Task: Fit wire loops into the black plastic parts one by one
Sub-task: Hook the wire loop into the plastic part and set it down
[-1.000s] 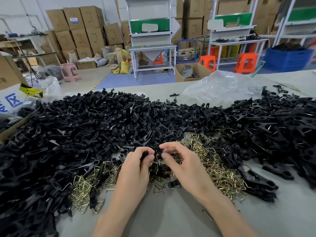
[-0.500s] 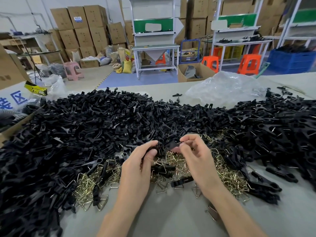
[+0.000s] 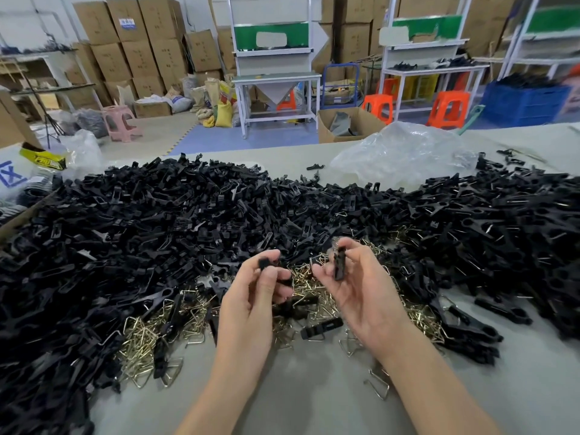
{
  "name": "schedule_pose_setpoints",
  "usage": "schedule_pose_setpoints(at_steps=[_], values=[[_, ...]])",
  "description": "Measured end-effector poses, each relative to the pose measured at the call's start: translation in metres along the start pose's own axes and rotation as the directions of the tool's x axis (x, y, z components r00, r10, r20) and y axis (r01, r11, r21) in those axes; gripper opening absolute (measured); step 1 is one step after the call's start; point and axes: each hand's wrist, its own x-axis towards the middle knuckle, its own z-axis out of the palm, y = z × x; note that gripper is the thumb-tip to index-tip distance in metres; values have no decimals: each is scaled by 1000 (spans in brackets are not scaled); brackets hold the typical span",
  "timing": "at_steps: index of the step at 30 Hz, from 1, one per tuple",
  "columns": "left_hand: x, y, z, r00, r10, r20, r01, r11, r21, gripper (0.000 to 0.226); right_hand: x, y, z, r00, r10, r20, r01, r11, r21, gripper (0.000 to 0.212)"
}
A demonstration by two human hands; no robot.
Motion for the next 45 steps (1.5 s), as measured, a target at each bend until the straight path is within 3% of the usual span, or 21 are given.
schedule_pose_setpoints(at_steps=[5, 9, 17, 23, 29, 32, 35, 39, 45], values=[[-1, -5, 0, 989, -115, 95, 123, 989, -86, 24, 4, 4, -2, 998, 19, -57, -23, 998, -65, 23], [1, -7, 1, 960, -195, 201, 237, 948, -214, 20, 3, 9, -2, 1000, 24, 14, -23, 994, -104, 27], [4, -6, 0, 950, -254, 180, 301, 896, -327, 28, 5, 20, -4, 999, 9, 41, 1, 968, -252, 53], [4, -1, -2, 952, -279, 128, 307, 871, -384, 34, 3, 19, -3, 997, -7, 71, 26, 962, -273, 50], [5, 1, -3, 959, -258, 114, 282, 879, -383, 20, 5, 20, -5, 996, -39, 79, 59, 961, -271, 47], [3, -2, -4, 974, -183, 137, 216, 934, -283, 33, 8, 21, -6, 996, -58, 72, 76, 958, -276, 48], [0, -1, -2, 992, -91, 92, 98, 993, -71, 25, 10, 21, -8, 994, -83, 69, 102, 934, -344, 47], [-1, 2, -2, 997, -43, 59, 38, 995, 87, 18, 11, 22, -10, 989, -98, 108, 136, 892, -431, 46], [-2, -1, -1, 992, -93, 89, 85, 993, 86, 33, 8, 24, -9, 984, -64, 166, 139, 861, -490, 46]])
